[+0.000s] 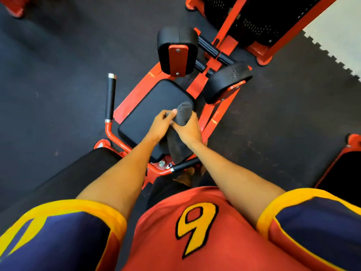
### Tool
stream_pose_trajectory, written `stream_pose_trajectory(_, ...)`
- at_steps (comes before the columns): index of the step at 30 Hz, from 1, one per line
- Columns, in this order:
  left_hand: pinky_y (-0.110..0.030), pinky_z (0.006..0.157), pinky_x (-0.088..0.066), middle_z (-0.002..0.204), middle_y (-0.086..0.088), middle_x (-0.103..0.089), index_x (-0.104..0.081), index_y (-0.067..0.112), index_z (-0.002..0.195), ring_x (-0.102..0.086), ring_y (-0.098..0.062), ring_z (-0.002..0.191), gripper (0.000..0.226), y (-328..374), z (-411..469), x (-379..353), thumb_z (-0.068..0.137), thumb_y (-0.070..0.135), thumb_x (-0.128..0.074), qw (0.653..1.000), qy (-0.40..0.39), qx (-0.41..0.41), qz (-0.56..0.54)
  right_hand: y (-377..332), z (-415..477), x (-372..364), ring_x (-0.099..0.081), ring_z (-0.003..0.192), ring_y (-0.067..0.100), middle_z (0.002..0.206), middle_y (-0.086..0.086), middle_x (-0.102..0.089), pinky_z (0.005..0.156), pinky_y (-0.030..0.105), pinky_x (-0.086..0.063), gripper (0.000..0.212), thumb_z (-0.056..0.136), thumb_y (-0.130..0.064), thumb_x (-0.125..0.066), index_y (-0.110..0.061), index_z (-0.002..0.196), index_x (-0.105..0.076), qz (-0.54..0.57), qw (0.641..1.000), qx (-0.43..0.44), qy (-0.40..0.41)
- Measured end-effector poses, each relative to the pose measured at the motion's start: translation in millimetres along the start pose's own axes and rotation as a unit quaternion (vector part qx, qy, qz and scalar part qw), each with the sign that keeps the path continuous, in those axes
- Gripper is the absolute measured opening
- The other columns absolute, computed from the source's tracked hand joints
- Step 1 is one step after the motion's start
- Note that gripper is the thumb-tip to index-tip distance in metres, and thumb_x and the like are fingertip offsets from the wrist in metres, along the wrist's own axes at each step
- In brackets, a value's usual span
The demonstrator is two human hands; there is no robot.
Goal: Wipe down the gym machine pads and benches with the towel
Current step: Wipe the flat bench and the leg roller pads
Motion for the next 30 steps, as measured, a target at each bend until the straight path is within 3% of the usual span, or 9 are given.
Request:
stream_pose_trajectory(4, -0.029, 0.078, -0.050, 0.091, -0.002, -0.058, -0.054, 0.015, 0.090, -0.056, -0.009, 0.082, 0.028, 32.9, -16.8, 6.1, 0.101, 0.039, -0.062, 0.996, 0.039, -0.019, -0.079, -26.3, -8.2, 19.7, -0.053, 0.132, 0.016, 0.143, 0.002, -0.052, 0.108, 0.038, -0.048, 0.111, 0.053, -0.065, -0.082, -0.018, 0.146, -0.044, 0.001, 0.995, 0.050, -0.083)
stream_pose_trajectory(6, -0.028, 0.071, -0.047, 0.081, 0.002, -0.053, -0.048, 0.019, 0.079, -0.052, -0.007, 0.073, 0.032, 48.0, -25.3, 11.0, 0.100, 0.040, -0.062, 0.993, 0.044, -0.028, -0.101, -36.1, -13.1, 31.6, -0.052, 0.134, 0.014, 0.146, 0.001, -0.052, 0.113, 0.037, -0.044, 0.107, 0.060, -0.063, -0.087, -0.020, 0.148, -0.044, -0.002, 0.990, 0.075, -0.118)
stream_pose_trajectory(8, -0.035, 0.075, -0.050, 0.082, -0.002, -0.058, -0.050, 0.020, 0.078, -0.056, -0.011, 0.076, 0.034, 59.1, -31.4, 15.1, 0.098, 0.044, -0.064, 0.990, 0.044, -0.030, -0.134, -46.9, -18.6, 48.8, -0.053, 0.133, 0.013, 0.144, -0.001, -0.053, 0.115, 0.038, -0.043, 0.094, 0.074, -0.048, -0.088, -0.018, 0.150, -0.043, 0.003, 0.988, 0.092, -0.125)
stream_pose_trajectory(13, -0.046, 0.097, -0.057, 0.109, -0.018, -0.075, -0.068, -0.004, 0.109, -0.072, -0.030, 0.105, 0.050, 86.1, -41.8, 20.0, 0.097, 0.045, -0.065, 0.973, 0.056, -0.048, -0.218, -72.0, -24.7, 96.6, -0.055, 0.133, 0.020, 0.149, 0.008, -0.052, 0.111, 0.036, -0.045, 0.088, 0.086, -0.031, -0.083, -0.023, 0.157, -0.030, -0.019, 0.988, 0.119, -0.096)
stream_pose_trajectory(17, -0.047, 0.104, -0.053, 0.119, -0.018, -0.073, -0.066, -0.002, 0.125, -0.069, -0.031, 0.115, 0.052, 115.3, -45.4, 14.8, 0.099, 0.043, -0.063, 0.954, 0.039, -0.056, -0.292, -109.9, -15.9, 139.1, -0.063, 0.111, 0.015, 0.126, 0.001, -0.059, 0.086, 0.023, -0.048, 0.072, 0.087, -0.027, -0.082, -0.031, 0.145, -0.041, -0.051, 0.981, 0.176, -0.067)
stream_pose_trajectory(22, -0.046, 0.109, -0.049, 0.132, -0.020, -0.066, -0.058, 0.001, 0.139, -0.063, -0.032, 0.125, 0.060, 151.1, -45.6, -3.9, 0.100, 0.046, -0.059, 0.930, 0.002, -0.044, -0.365, -142.4, 14.3, 168.7, -0.050, 0.124, 0.016, 0.124, -0.007, -0.044, 0.112, 0.038, -0.042, 0.049, 0.086, -0.036, -0.082, -0.029, 0.130, -0.062, -0.127, 0.953, 0.273, -0.045)
stream_pose_trajectory(24, -0.046, 0.112, -0.046, 0.133, -0.021, -0.065, -0.060, 0.002, 0.138, -0.062, -0.033, 0.126, 0.059, 165.1, -42.9, -14.6, 0.099, 0.047, -0.058, 0.917, -0.001, -0.032, -0.399, -153.5, 26.8, 174.1, -0.046, 0.130, 0.017, 0.126, -0.008, -0.045, 0.115, 0.044, -0.039, 0.056, 0.085, -0.047, -0.079, -0.024, 0.133, -0.065, -0.157, 0.941, 0.295, -0.057)
stream_pose_trajectory(26, -0.046, 0.114, -0.044, 0.135, -0.024, -0.063, -0.060, 0.001, 0.137, -0.060, -0.035, 0.129, 0.058, 176.3, -41.0, -25.0, 0.100, 0.045, -0.058, 0.901, 0.008, -0.032, -0.434, -161.4, 33.0, 174.1, -0.045, 0.136, 0.016, 0.136, -0.006, -0.049, 0.117, 0.043, -0.037, 0.078, 0.079, -0.062, -0.077, -0.021, 0.142, -0.058, -0.171, 0.937, 0.283, -0.113)
stream_pose_trajectory(30, -0.049, 0.119, -0.037, 0.142, -0.030, -0.055, -0.055, -0.006, 0.140, -0.051, -0.041, 0.136, 0.063, 187.3, -34.3, -46.5, 0.099, 0.041, -0.059, 0.865, 0.047, -0.032, -0.499, -168.0, 31.7, 167.0, -0.054, 0.132, 0.009, 0.145, -0.011, -0.056, 0.111, 0.035, -0.044, 0.110, 0.058, -0.073, -0.085, -0.034, 0.151, -0.041, -0.140, 0.927, 0.255, -0.238)
Point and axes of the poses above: each hand's wrist, its own z-axis towards the middle knuckle, its own x-axis out of the back of the hand, y = z × x, the point moved 5 cm from there along z, towards the middle knuckle
